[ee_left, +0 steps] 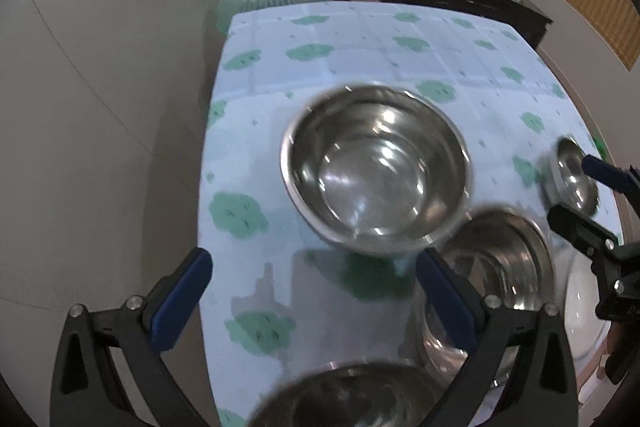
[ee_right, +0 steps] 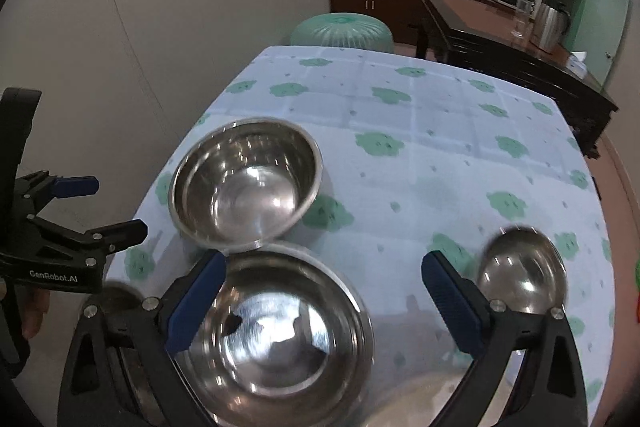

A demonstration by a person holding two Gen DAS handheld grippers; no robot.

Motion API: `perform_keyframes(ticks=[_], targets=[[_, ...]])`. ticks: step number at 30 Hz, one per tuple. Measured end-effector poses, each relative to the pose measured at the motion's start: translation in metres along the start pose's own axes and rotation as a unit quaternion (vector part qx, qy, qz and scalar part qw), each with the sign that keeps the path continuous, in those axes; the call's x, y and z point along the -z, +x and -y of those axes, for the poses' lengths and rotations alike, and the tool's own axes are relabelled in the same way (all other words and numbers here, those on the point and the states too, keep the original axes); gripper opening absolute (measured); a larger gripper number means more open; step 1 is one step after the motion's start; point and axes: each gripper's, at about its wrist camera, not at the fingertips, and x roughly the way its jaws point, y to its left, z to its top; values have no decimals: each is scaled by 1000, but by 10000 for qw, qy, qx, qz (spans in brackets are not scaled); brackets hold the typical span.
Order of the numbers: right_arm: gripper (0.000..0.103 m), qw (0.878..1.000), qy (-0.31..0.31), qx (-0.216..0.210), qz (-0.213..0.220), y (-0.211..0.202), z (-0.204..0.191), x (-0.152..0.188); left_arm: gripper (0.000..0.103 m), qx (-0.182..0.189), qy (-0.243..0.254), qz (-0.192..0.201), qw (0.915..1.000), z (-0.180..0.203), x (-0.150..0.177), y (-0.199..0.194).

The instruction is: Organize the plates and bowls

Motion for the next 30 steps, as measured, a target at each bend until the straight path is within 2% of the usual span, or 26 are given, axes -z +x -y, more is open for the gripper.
perform_keyframes(ticks=[4, 7, 14, 21, 30], targets=[[99, 9998, 99, -176, -65, 26, 1, -23, 103, -66, -90, -11, 9999, -11, -18, 16], [91, 9993, 130, -302, -191, 47, 1, -36, 103, -89, -165, -57, 9998, -17, -29, 29], [91, 9979, 128, -432, -476, 91, 1, -60, 103, -147, -231, -241, 9993, -27, -45, 59], [90, 9954, 248, -533, -761, 119, 4, -65, 103, -103, -358, -336, 9987, -36, -52, 74], [82, 9938, 244, -517, -957, 137, 5, -66, 103, -33, -384, -414, 9984, -35, -52, 88]])
